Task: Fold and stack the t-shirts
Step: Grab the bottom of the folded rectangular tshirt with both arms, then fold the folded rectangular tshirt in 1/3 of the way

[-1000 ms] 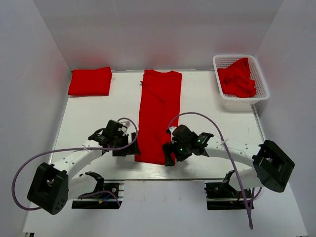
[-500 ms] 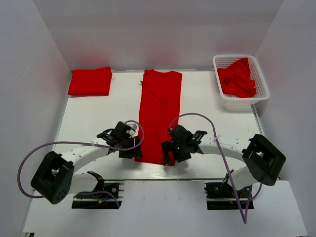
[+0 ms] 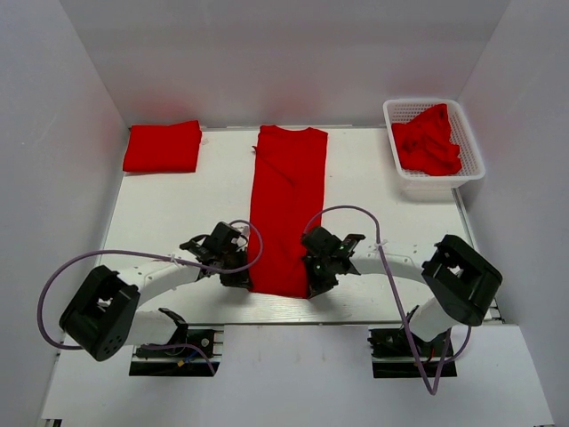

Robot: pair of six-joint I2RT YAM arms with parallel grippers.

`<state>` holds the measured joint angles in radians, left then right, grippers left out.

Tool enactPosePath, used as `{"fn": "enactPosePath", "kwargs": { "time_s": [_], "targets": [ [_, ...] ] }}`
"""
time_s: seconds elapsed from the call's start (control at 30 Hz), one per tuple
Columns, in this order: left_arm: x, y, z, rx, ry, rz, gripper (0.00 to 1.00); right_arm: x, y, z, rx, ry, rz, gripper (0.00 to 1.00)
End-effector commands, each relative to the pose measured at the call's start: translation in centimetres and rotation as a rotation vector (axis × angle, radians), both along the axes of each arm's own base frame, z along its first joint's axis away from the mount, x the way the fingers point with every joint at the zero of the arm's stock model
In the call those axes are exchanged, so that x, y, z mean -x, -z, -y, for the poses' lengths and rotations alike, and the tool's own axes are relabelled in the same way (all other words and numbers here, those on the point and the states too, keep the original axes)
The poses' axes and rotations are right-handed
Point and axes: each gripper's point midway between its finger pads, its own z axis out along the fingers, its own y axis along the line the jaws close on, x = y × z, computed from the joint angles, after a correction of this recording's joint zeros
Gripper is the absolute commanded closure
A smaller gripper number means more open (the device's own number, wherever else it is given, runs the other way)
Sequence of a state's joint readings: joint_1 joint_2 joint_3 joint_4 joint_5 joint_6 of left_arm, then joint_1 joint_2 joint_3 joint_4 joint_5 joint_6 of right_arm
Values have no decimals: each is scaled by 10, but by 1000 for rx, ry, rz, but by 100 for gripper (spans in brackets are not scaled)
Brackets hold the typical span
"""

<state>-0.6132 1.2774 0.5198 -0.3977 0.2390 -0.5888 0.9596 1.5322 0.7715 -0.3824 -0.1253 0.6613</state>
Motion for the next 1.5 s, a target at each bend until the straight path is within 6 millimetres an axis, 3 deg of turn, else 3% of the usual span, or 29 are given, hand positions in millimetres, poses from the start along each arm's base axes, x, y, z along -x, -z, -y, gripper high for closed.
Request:
{"fn": "enactPosePath", "kwargs": {
  "time_s": [0.0,0.27,0.47,0.57,0.7,0.83,1.03,1.17,1.4,1.47],
  "targets": [
    [29,17,-24,-101,9,-81,100,0,-2,6,30,-8,17,100],
    [11,-20,-5,-15,-12,-16,100,-18,-35,-2,-84,-15,167,100],
    [-31,-58,8,17,-88,73,100,-39,-47,-11,-87,-23,243,100],
    [-51,-70,17,19,-100,111,100,-62,-60,-15,-79,12,310,100],
    [-83,-76,14,-45,-176,138,100,-92,-71,-6,-36,80,374,100],
    [-118,-95,24,-30,-212,188,100,-120,-81,-4,-12,96,424,100],
    [-167,-114,17,-35,-291,250,100,-169,-93,-1,11,120,479,100],
    [-192,-116,9,-53,-315,271,100,-204,-102,4,13,144,501,100],
    [-238,-124,25,8,-250,303,100,-240,-106,5,-2,146,499,100],
    [-246,-115,26,1,-245,290,100,-250,-107,3,-15,143,497,100]
  ]
}}
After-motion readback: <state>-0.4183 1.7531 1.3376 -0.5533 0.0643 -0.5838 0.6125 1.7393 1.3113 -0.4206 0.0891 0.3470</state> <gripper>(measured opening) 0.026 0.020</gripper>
